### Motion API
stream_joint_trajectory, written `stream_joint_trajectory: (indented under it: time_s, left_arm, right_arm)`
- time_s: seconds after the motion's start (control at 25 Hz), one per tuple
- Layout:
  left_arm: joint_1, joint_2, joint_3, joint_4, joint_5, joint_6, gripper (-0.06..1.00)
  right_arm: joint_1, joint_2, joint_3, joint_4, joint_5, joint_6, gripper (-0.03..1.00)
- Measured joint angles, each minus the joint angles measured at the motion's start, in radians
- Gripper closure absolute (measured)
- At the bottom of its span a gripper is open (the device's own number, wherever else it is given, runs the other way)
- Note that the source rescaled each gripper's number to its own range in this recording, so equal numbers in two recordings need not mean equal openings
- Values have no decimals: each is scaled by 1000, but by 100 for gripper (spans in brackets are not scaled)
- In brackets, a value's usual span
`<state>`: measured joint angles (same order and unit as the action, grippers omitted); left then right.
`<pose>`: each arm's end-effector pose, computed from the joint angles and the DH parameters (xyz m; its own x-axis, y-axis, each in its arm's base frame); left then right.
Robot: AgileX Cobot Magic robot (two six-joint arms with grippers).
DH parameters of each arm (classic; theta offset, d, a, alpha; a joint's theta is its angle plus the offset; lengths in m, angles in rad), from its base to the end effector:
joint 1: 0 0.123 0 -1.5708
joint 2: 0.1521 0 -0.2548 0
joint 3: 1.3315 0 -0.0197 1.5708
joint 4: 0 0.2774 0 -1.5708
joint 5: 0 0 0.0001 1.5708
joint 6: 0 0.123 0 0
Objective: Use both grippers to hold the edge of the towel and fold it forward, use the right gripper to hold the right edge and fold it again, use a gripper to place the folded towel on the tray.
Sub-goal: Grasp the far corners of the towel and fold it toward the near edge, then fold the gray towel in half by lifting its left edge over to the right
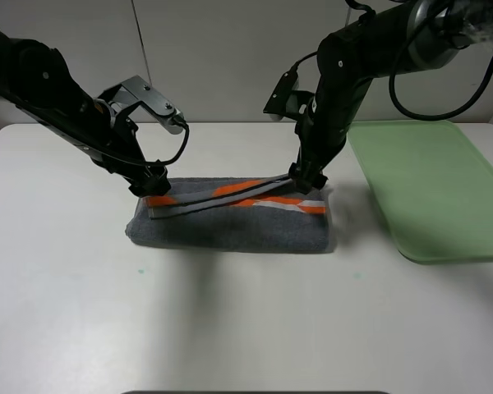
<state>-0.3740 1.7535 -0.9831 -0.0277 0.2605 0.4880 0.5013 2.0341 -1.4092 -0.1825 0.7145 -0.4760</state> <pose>0.3566 -0.1409 0.1042 -0.5106 0.6785 -0.5281 0.6661 0.7006 0.2560 0.3881 0.1960 0.0902 -0.4228 -0.8845 -0.1974 -0.8414 0.4640 -0.2771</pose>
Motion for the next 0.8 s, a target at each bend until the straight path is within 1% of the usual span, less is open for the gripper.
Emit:
stream_joint_trajectory:
  time_s: [0.28, 0.48, 0.6, 0.8]
  left_arm:
    - [0, 0, 0, 0, 1, 0, -5]
    - [0, 0, 0, 0, 1, 0, -5]
    - [0, 0, 0, 0, 1, 0, -5]
    - [0, 0, 0, 0, 1, 0, -5]
  right_arm:
    - [0, -17, 0, 25, 65, 157, -3]
    - [0, -103, 0, 25, 135, 268, -3]
    - [0, -162, 0, 27, 216, 336, -3]
    - [0, -264, 0, 29, 406, 438, -3]
